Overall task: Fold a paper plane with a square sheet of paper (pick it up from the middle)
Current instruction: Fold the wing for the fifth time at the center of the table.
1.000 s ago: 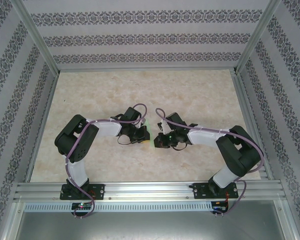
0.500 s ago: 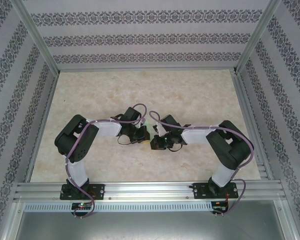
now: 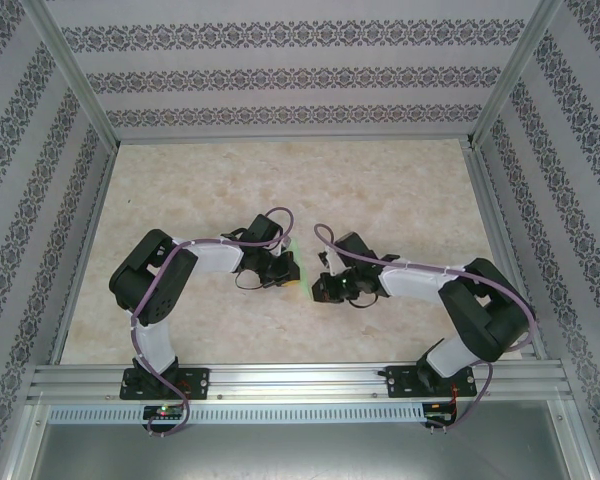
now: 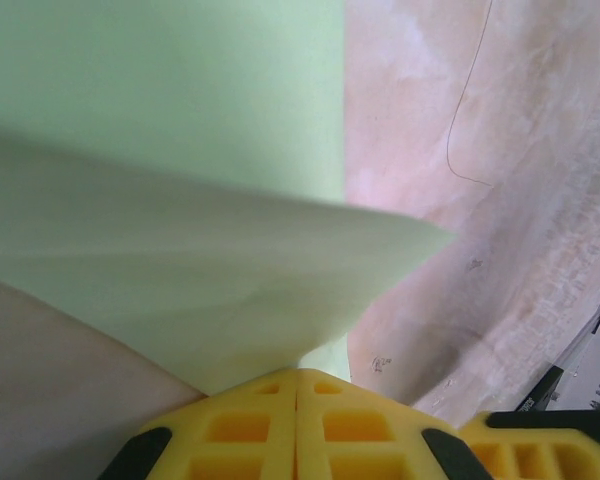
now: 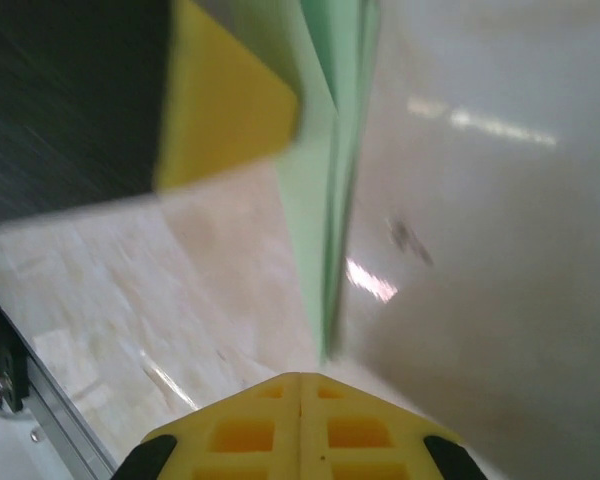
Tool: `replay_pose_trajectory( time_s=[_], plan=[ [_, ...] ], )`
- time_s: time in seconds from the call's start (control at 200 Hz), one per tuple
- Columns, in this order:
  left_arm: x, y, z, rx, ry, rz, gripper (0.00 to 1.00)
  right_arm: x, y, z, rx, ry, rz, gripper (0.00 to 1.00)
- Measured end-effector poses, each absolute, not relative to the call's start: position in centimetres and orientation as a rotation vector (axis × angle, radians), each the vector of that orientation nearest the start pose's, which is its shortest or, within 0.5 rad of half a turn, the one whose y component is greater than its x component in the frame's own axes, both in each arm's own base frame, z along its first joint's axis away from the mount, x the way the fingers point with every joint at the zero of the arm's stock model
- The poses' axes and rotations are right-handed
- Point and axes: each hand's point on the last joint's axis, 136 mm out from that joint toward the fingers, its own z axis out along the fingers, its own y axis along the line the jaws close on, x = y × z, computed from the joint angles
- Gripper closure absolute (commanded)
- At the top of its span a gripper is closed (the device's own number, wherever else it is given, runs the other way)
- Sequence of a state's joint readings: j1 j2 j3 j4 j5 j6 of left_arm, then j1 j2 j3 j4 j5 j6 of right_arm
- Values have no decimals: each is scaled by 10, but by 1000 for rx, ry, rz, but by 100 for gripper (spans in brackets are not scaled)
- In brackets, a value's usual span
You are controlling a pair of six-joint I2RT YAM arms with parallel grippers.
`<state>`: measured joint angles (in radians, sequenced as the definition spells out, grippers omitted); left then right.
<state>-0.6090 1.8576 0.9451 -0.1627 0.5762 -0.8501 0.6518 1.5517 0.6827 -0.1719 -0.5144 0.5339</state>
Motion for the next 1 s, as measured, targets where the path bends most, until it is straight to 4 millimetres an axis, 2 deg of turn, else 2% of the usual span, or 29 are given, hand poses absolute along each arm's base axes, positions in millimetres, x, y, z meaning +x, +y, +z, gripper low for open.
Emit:
replay_pose_trajectory(
  time_s=[0.095,0.18,0.44,0.684,0.874,0.999],
  plan=[
    [271,-303,18,-134,2941,-1146,92,232,283,45,-366,2745,1055,96],
    [271,-303,18,-134,2941,-1145,92,240,290,43,-359,2742,1062,96],
    [275,-303,20,-137,2931,-1145,91,233,285,14,-332,2832,1028,97],
    [287,-305,32,-119,2887,-1146,89,233,283,12,-329,2821,1038,98],
    [312,-286,54,-96,2785,-1141,85,234,282,12,-321,2821,1042,98],
    [325,-273,59,-55,2736,-1127,83,234,282,12,-321,2822,1043,98]
  ],
)
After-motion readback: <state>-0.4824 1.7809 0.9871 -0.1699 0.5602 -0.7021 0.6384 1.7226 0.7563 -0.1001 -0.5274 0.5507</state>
